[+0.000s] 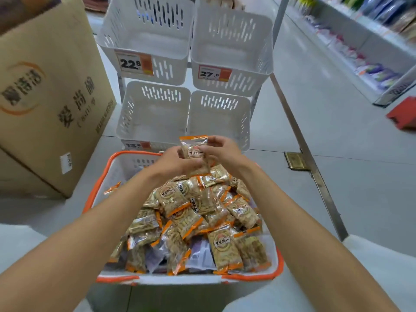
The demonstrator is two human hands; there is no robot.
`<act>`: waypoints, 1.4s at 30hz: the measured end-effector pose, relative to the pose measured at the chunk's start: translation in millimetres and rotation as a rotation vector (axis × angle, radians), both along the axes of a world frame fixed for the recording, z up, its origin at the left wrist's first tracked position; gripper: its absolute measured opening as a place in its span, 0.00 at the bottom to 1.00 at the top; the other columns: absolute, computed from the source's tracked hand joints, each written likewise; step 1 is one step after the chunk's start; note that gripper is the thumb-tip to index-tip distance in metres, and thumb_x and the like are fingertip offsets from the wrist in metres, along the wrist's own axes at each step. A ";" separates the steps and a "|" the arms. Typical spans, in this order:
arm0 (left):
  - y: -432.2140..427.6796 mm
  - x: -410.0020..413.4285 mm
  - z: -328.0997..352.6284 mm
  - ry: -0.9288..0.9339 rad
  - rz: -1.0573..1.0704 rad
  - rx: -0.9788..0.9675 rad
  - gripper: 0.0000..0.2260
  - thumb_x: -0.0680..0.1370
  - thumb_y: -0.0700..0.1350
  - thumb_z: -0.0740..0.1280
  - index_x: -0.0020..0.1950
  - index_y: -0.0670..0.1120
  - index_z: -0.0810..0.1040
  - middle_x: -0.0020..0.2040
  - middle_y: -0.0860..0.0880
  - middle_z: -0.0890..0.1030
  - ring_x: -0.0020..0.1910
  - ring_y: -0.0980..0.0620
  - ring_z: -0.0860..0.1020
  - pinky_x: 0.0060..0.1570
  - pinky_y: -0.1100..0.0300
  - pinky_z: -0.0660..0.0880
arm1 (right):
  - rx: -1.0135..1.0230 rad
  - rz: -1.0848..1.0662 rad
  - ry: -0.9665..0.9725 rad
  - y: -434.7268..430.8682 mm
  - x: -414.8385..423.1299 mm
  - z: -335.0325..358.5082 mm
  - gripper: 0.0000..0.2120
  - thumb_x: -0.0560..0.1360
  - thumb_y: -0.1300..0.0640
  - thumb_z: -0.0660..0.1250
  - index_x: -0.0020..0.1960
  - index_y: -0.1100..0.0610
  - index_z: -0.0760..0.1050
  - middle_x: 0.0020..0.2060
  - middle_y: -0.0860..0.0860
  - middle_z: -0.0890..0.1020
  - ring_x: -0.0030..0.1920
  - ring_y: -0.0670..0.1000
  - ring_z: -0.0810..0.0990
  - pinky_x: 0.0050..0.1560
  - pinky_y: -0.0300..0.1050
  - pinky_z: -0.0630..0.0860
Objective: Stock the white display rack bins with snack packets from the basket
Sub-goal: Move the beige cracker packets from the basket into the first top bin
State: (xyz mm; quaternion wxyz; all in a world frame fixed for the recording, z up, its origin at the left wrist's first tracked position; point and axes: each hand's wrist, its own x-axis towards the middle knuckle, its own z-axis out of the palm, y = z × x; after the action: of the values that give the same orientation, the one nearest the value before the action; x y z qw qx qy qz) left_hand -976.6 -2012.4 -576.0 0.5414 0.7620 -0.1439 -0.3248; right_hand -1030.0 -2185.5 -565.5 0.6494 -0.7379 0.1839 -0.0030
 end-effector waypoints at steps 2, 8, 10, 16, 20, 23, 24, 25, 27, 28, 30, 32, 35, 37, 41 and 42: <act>-1.1 4.3 -1.2 -0.014 0.122 -0.039 0.08 0.75 0.42 0.75 0.50 0.46 0.79 0.44 0.47 0.84 0.42 0.52 0.83 0.39 0.62 0.79 | -0.062 0.045 0.037 -11.5 -0.7 -1.0 0.20 0.77 0.54 0.71 0.66 0.58 0.74 0.56 0.52 0.80 0.55 0.50 0.82 0.57 0.46 0.80; 11.5 42.9 -27.7 -0.013 0.234 0.017 0.06 0.78 0.43 0.71 0.49 0.51 0.75 0.46 0.49 0.82 0.39 0.54 0.79 0.33 0.63 0.72 | -0.656 0.033 0.391 -37.3 -10.3 -60.8 0.24 0.75 0.45 0.70 0.68 0.52 0.72 0.47 0.52 0.81 0.49 0.57 0.82 0.49 0.50 0.78; 7.6 51.1 -26.9 0.008 0.203 0.030 0.05 0.78 0.43 0.70 0.49 0.51 0.75 0.47 0.48 0.82 0.41 0.54 0.80 0.35 0.62 0.72 | -0.657 0.068 0.465 -35.3 -7.3 -72.0 0.32 0.72 0.48 0.73 0.71 0.53 0.66 0.47 0.54 0.81 0.49 0.59 0.81 0.48 0.50 0.77; -4.7 60.0 -19.5 0.059 0.109 0.042 0.07 0.80 0.46 0.67 0.56 0.45 0.76 0.50 0.46 0.82 0.49 0.50 0.81 0.47 0.58 0.77 | -0.453 0.005 0.386 -35.5 5.0 -45.8 0.08 0.72 0.68 0.70 0.46 0.59 0.73 0.34 0.52 0.71 0.33 0.50 0.73 0.31 0.45 0.76; -9.1 59.6 -17.5 0.121 0.227 -0.032 0.13 0.81 0.50 0.65 0.59 0.42 0.75 0.49 0.46 0.82 0.46 0.50 0.81 0.46 0.57 0.77 | -0.266 -0.187 0.191 -38.1 6.3 -7.3 0.15 0.71 0.70 0.70 0.54 0.58 0.72 0.43 0.55 0.76 0.37 0.53 0.77 0.38 0.51 0.79; -7.0 36.9 -12.5 0.309 0.176 -0.163 0.26 0.72 0.60 0.73 0.61 0.45 0.76 0.56 0.44 0.83 0.56 0.45 0.81 0.63 0.48 0.74 | 0.100 -0.332 0.064 -15.4 -3.6 10.9 0.18 0.71 0.70 0.72 0.56 0.57 0.71 0.50 0.59 0.81 0.42 0.56 0.83 0.42 0.54 0.83; -6.2 27.2 -11.6 0.354 0.143 -0.184 0.30 0.67 0.61 0.76 0.62 0.45 0.76 0.58 0.44 0.83 0.58 0.44 0.81 0.65 0.47 0.73 | 0.133 -0.301 0.043 -4.9 -5.4 13.0 0.17 0.72 0.69 0.72 0.55 0.57 0.72 0.51 0.59 0.82 0.43 0.56 0.84 0.43 0.53 0.83; -6.8 20.1 -12.3 0.392 0.132 -0.216 0.31 0.67 0.57 0.77 0.64 0.44 0.75 0.57 0.43 0.83 0.57 0.45 0.82 0.64 0.48 0.74 | 0.103 -0.252 0.038 4.9 -6.6 12.1 0.14 0.73 0.67 0.72 0.55 0.57 0.72 0.51 0.59 0.82 0.45 0.56 0.84 0.44 0.53 0.83; -6.4 13.8 -16.7 0.413 0.196 -0.290 0.22 0.73 0.44 0.75 0.64 0.40 0.73 0.55 0.42 0.84 0.52 0.47 0.84 0.56 0.54 0.79 | -0.055 -0.153 0.044 17.6 -9.5 4.7 0.12 0.76 0.60 0.71 0.58 0.57 0.74 0.54 0.57 0.81 0.52 0.56 0.82 0.50 0.54 0.82; -2.8 13.7 -18.8 0.395 0.252 -0.285 0.19 0.75 0.40 0.73 0.64 0.41 0.73 0.56 0.42 0.84 0.51 0.47 0.84 0.54 0.54 0.80 | -0.158 -0.102 0.064 19.2 -12.9 0.5 0.15 0.77 0.56 0.71 0.61 0.57 0.74 0.56 0.55 0.80 0.54 0.54 0.81 0.52 0.51 0.81; 11.1 18.2 -20.9 0.374 0.321 -0.252 0.18 0.76 0.39 0.71 0.64 0.43 0.71 0.56 0.42 0.83 0.52 0.46 0.83 0.56 0.49 0.79 | -0.401 0.002 0.168 15.8 -22.9 -8.2 0.24 0.75 0.49 0.72 0.67 0.57 0.72 0.58 0.52 0.79 0.56 0.51 0.79 0.53 0.45 0.79; 25.9 24.3 -24.5 0.399 0.338 -0.259 0.17 0.78 0.37 0.69 0.65 0.44 0.69 0.56 0.40 0.82 0.54 0.44 0.82 0.56 0.45 0.79 | -0.668 0.211 0.369 12.7 -35.1 -22.9 0.30 0.73 0.45 0.73 0.71 0.54 0.71 0.63 0.52 0.78 0.62 0.52 0.76 0.62 0.49 0.75; 38.6 28.1 -25.7 0.405 0.338 -0.265 0.18 0.79 0.35 0.67 0.66 0.44 0.68 0.56 0.40 0.82 0.52 0.43 0.82 0.45 0.48 0.80 | -0.858 0.425 0.491 20.8 -48.5 -47.4 0.22 0.71 0.42 0.74 0.61 0.50 0.79 0.59 0.52 0.80 0.62 0.54 0.75 0.65 0.55 0.72; 43.2 33.0 -26.2 0.403 0.341 -0.279 0.19 0.79 0.35 0.66 0.68 0.44 0.67 0.55 0.41 0.82 0.51 0.45 0.82 0.38 0.53 0.79 | -0.721 0.341 0.383 20.8 -46.3 -46.6 0.08 0.71 0.51 0.76 0.43 0.50 0.77 0.43 0.49 0.80 0.45 0.49 0.77 0.51 0.49 0.77; 45.2 42.7 -20.6 0.373 0.349 -0.289 0.20 0.80 0.35 0.65 0.70 0.45 0.66 0.54 0.43 0.82 0.51 0.47 0.81 0.47 0.53 0.77 | -0.435 -0.064 0.147 -1.7 -21.4 -11.9 0.12 0.71 0.66 0.73 0.38 0.54 0.73 0.35 0.53 0.78 0.37 0.49 0.75 0.41 0.46 0.74; 43.7 45.0 -16.8 0.371 0.350 -0.297 0.18 0.80 0.35 0.65 0.69 0.46 0.67 0.54 0.44 0.82 0.50 0.47 0.81 0.48 0.52 0.77 | -0.309 -0.158 0.088 -4.3 -13.7 0.3 0.09 0.72 0.66 0.73 0.43 0.55 0.75 0.40 0.55 0.81 0.40 0.52 0.79 0.45 0.50 0.78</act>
State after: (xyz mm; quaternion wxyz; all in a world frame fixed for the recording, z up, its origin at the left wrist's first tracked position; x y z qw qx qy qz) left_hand -931.7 -1968.8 -592.8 0.7119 0.6152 0.0450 -0.3358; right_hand -1043.7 -2189.8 -565.2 0.5173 -0.8117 0.2666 -0.0501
